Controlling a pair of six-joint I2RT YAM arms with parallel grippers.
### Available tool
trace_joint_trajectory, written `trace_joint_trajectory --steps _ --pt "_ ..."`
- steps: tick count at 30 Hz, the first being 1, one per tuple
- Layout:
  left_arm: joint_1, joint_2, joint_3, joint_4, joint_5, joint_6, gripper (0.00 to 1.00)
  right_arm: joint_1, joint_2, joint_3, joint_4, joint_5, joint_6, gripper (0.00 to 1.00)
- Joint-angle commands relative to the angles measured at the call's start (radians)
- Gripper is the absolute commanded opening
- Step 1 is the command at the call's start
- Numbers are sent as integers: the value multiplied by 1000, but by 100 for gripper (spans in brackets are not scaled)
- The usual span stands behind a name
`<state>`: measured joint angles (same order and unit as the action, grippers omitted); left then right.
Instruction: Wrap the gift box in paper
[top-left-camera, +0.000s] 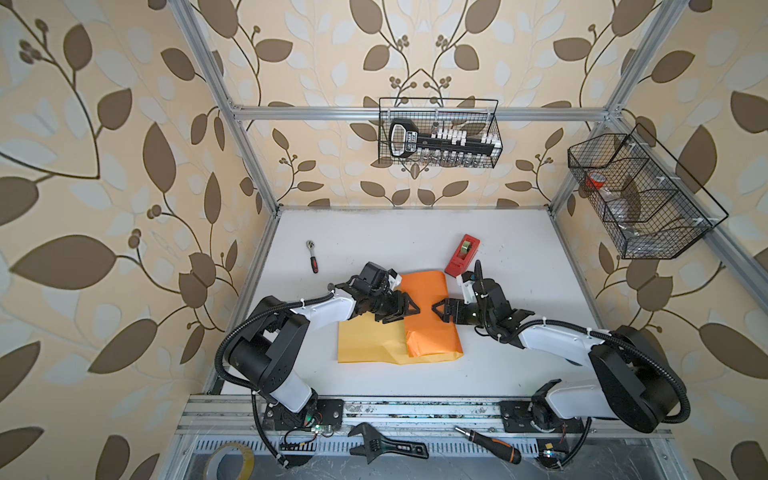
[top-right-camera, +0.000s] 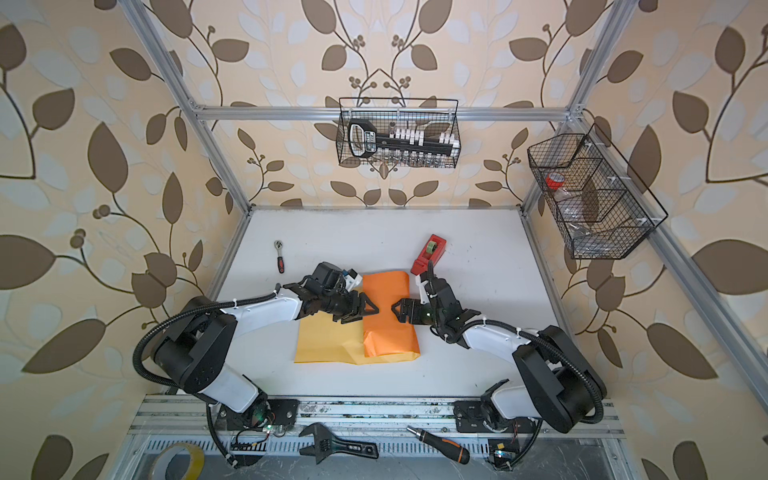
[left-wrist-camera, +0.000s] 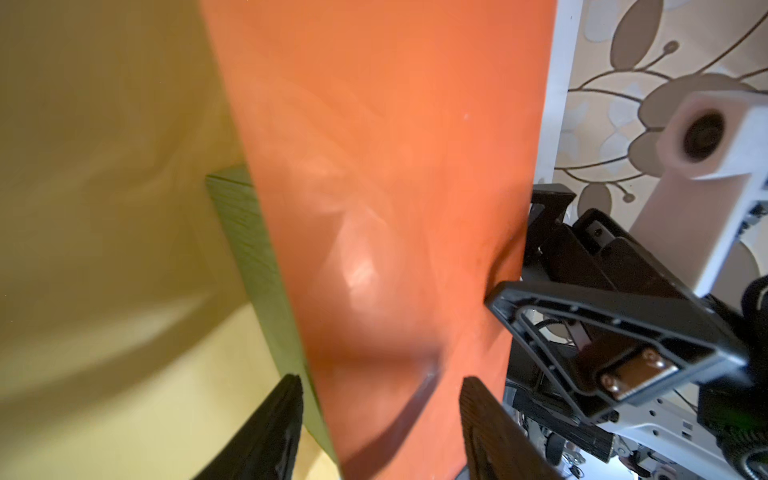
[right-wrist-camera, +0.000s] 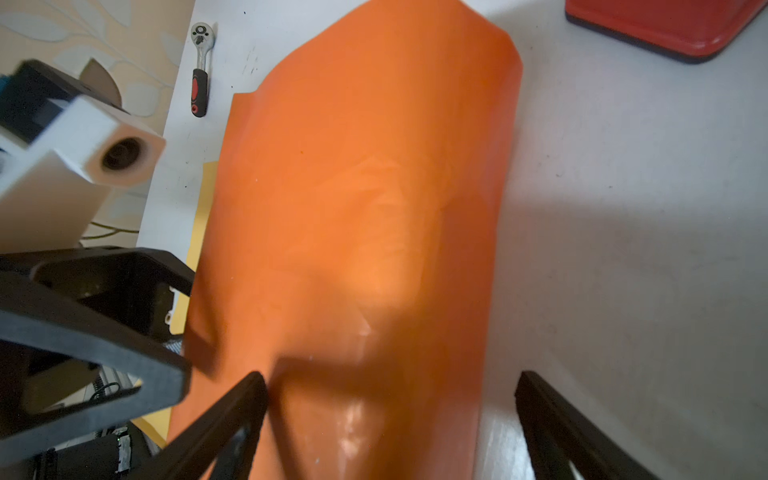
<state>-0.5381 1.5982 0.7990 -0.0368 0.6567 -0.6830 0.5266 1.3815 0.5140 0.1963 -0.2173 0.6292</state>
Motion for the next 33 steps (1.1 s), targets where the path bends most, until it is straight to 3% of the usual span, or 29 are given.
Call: trace_joint_trajectory --steps 1,7,11,22,28,33 --pt "-2 24 34 37 27 -20 53 11 19 -32 -64 13 5 94" --pt "4 66 54 -47 -25 54 36 13 -25 -29 -79 9 20 94" --pt "18 87 31 -43 -25 69 32 10 -65 -10 -124 24 1 95" --pt "27 91 -6 -63 -42 96 29 -96 -126 32 -194 -136 -58 94" --pt "26 88 -3 -70 -59 97 25 -97 -89 81 -229 -136 -65 90" --pt "26 82 -5 -71 -74 96 22 -99 -52 127 -283 -102 -109 94"
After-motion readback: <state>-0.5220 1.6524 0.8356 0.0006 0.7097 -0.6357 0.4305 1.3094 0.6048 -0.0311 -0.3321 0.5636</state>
